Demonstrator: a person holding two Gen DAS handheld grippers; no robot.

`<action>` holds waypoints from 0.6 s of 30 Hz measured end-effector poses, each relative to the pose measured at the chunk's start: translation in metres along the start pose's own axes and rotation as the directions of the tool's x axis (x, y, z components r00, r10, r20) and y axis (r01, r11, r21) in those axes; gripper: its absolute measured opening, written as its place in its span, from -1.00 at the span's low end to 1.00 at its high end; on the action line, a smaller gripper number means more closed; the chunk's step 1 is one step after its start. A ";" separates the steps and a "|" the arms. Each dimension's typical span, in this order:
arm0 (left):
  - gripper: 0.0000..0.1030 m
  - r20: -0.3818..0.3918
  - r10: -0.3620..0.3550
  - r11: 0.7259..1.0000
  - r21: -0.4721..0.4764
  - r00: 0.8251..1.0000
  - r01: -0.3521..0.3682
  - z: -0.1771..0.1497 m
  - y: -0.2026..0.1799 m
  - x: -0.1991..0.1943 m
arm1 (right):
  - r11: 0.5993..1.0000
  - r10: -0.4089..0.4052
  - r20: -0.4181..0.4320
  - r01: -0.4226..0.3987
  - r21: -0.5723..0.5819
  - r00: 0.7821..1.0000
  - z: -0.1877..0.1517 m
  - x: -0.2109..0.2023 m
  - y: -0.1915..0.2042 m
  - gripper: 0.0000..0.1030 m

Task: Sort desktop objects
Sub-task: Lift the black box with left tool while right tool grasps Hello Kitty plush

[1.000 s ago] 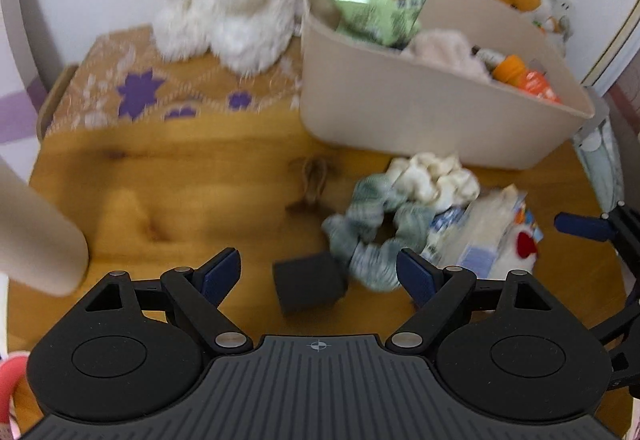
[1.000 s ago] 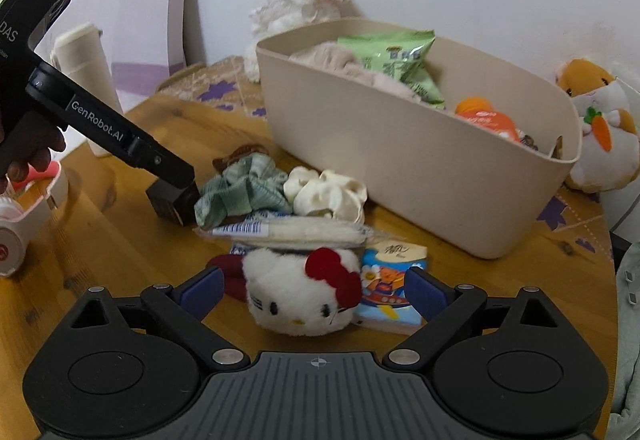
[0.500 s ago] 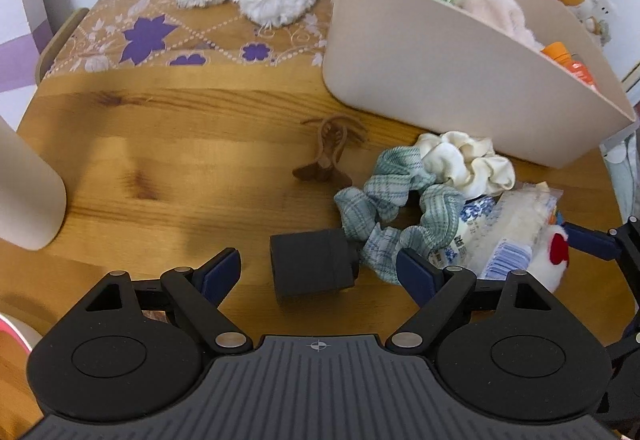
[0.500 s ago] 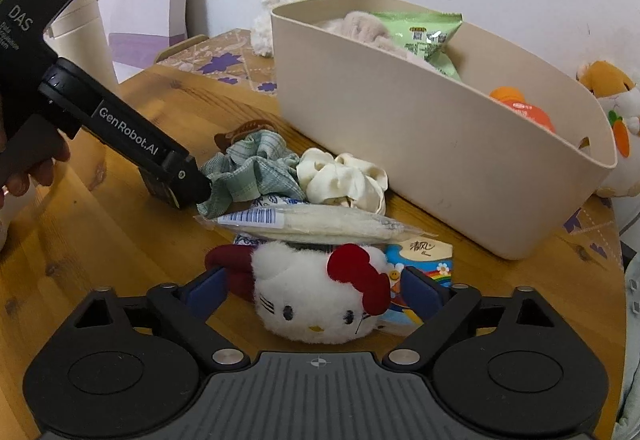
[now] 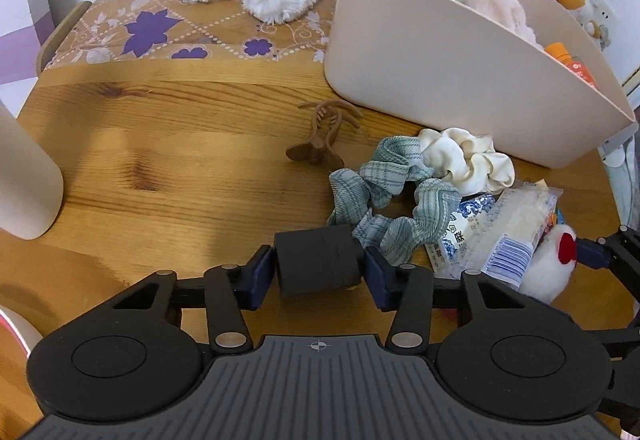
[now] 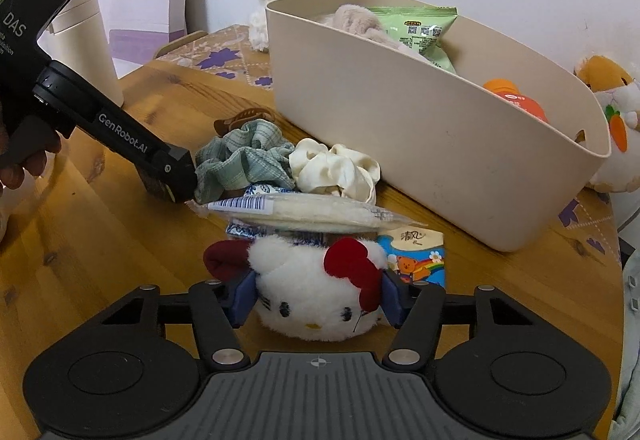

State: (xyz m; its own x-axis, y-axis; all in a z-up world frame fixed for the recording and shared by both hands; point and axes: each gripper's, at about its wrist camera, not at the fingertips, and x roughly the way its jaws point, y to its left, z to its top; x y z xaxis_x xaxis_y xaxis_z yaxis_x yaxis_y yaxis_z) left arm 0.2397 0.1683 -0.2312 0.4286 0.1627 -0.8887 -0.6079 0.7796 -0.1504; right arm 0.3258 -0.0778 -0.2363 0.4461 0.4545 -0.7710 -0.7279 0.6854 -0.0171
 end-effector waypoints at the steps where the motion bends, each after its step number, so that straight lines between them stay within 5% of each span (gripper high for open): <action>1: -0.14 0.008 -0.001 1.000 0.000 1.000 0.001 -0.001 0.000 -0.002 | 1.000 0.000 0.005 0.000 0.001 1.000 -0.001 -0.002 -0.001 0.12; 18: -0.14 0.103 -0.038 0.995 0.096 0.994 0.028 -0.004 -0.021 -0.048 | 0.999 -0.027 0.100 0.024 0.028 0.995 -0.002 -0.058 -0.032 0.12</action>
State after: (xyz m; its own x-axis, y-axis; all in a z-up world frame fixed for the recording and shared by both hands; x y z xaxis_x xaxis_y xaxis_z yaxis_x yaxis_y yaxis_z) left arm 0.2291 0.1419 -0.1867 0.5180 0.1949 -0.8329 -0.5288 0.8383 -0.1327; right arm 0.3221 -0.1273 -0.1924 0.5148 0.4905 -0.7031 -0.7020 0.7120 -0.0173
